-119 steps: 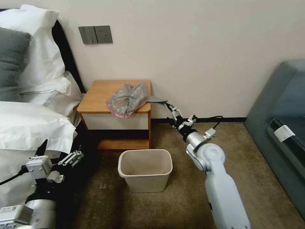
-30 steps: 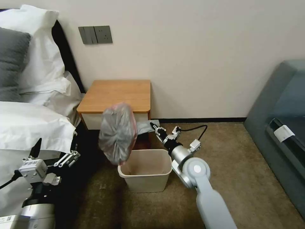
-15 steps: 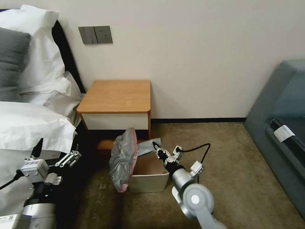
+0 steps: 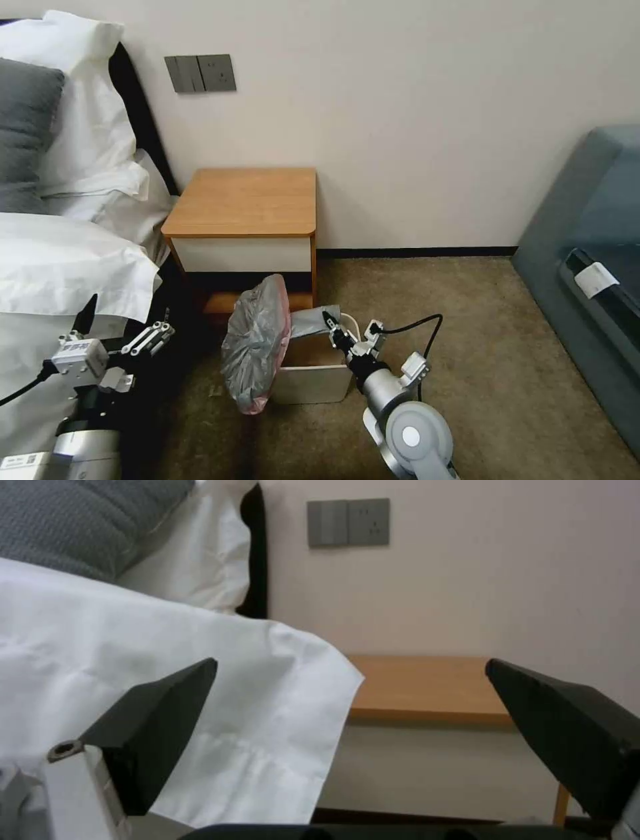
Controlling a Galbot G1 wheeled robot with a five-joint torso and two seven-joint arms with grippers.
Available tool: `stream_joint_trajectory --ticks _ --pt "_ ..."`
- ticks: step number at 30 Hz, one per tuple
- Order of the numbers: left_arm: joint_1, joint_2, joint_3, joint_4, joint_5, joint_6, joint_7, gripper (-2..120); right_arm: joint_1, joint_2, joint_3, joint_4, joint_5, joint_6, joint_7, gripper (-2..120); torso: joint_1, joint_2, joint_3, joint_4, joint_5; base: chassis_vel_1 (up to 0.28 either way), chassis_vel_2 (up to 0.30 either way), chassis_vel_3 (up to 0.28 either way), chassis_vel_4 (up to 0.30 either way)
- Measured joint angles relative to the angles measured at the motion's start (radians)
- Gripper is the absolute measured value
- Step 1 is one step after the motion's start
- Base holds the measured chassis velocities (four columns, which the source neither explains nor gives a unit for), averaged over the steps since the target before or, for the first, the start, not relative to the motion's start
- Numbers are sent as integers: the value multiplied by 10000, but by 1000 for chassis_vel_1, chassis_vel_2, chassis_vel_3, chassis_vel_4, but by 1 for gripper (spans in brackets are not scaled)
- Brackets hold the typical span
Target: Pick up the garbage bag from the table and place it over the trash can.
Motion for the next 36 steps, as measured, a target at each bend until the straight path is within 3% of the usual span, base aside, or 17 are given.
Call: stream_joint_trajectory --ticks 7,10,14,15,21,28,32,36 --pt "-61 -8 8 212 100 -256 1 100 -160 -44 99 -200 -165 10 14 5 0 -1 0 0 0 0 0 0 0" --pt "-42 -16 11 300 126 -364 3 100 -190 6 141 -323 -187 10 44 22 0 -1 0 0 0 0 0 0 0" --pt "-43 -17 12 318 128 -392 8 100 -188 53 171 -402 -189 8 52 32 0 -1 0 0 0 0 0 0 0" --pt "-49 -22 12 335 132 -401 10 100 -179 83 204 -440 -183 5 59 40 -1 -2 1 0 0 0 0 0 0" --pt "-52 -43 6 382 142 -443 10 100 -199 86 292 -228 75 -55 191 57 0 -2 0 0 0 0 0 0 0" --pt "-110 -124 5 531 275 -700 -311 100 -440 29 326 253 515 -193 599 86 0 -1 0 0 0 0 0 0 0" --pt "-108 -127 -28 531 275 -711 -337 100 -489 29 373 452 763 -266 833 97 0 -1 0 0 0 0 0 0 0" --pt "-152 -155 -12 557 285 -711 -343 100 -488 3 451 697 1032 -371 997 100 0 -2 0 0 0 0 0 0 0"
